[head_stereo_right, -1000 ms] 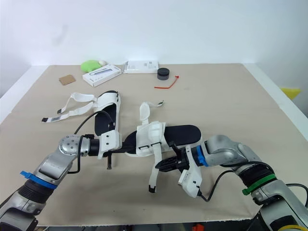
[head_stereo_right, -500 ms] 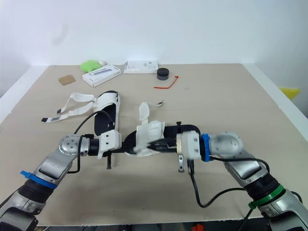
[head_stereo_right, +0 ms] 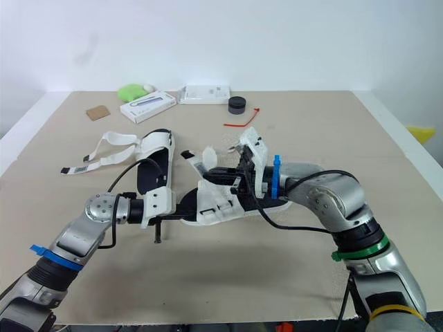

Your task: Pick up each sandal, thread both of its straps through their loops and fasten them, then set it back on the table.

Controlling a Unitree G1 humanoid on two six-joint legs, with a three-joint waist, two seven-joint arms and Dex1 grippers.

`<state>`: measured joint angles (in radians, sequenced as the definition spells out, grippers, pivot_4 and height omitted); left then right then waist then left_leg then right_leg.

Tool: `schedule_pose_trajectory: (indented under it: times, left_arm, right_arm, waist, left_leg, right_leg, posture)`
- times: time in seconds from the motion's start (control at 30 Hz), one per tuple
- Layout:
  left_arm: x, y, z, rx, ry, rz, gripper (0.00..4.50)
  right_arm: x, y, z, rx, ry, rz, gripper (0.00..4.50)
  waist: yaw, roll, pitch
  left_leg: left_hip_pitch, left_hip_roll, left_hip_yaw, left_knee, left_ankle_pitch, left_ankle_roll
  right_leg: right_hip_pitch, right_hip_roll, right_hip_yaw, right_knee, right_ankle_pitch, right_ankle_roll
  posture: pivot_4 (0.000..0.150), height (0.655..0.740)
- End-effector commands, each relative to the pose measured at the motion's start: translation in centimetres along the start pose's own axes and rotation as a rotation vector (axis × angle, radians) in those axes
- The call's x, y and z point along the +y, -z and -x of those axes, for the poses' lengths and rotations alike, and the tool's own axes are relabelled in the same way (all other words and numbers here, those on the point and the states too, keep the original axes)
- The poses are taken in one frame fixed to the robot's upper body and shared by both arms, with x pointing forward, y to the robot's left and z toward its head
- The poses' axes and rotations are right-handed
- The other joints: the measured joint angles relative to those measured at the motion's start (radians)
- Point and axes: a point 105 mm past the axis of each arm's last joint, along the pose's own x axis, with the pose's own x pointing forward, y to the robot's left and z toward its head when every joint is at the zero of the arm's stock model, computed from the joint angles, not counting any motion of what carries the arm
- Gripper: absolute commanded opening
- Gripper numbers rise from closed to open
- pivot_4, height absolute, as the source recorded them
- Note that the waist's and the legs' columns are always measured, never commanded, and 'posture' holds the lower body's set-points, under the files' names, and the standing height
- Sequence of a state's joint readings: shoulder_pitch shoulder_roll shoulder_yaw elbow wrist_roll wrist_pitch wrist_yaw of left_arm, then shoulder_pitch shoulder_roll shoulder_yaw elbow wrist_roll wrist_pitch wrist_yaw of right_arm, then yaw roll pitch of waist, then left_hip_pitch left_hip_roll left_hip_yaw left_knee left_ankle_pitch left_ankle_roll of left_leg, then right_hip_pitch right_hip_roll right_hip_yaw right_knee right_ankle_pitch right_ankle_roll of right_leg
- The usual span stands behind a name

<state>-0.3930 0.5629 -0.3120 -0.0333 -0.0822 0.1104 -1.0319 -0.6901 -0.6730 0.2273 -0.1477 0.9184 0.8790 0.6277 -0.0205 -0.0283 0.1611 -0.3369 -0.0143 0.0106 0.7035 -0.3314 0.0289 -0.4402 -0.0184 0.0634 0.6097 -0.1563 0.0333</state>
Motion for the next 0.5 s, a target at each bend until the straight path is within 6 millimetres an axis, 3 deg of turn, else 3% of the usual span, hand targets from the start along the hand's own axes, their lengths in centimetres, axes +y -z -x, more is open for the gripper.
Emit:
schedule_pose_trajectory:
  times: [0.03, 0.27, 0.5]
  left_arm:
    - [-1.3, 2.8, -0.2, 0.101, 0.025, 0.077, 0.0]
    - [-1.3, 2.8, -0.2, 0.101, 0.021, 0.079, 0.0]
    - [-1.2, 2.6, -0.3, 0.097, 0.026, 0.074, 0.0]
  right_arm:
    - [-1.1, -1.1, 0.7, -0.008, 0.066, -0.015, 0.05]
    - [-2.8, -0.5, 1.7, 0.03, 0.166, -0.074, 0.05]
    - [-3.8, 0.3, 1.3, 0.068, 0.213, -0.117, 0.05]
  waist:
    - [0.0, 0.0, 0.0]
    - [0.0, 0.0, 0.0]
    - [-0.001, 0.0, 0.0]
  left_leg:
    - [0.0, 0.0, 0.0, 0.0, 0.0, 0.0]
    - [-0.001, 0.0, -0.001, 0.0, 0.0, 0.0]
    - [-0.001, 0.0, -0.002, 0.0, 0.0, 0.0]
  right_leg:
    - [0.0, 0.0, 0.0, 0.0, 0.0, 0.0]
    - [0.0, 0.0, -0.001, 0.0, 0.0, 0.0]
    - [0.0, 0.001, -0.002, -0.001, 0.0, 0.0]
  posture:
    - [0.15, 0.74]
    - [0.15, 0.74]
    - [0.15, 0.74]
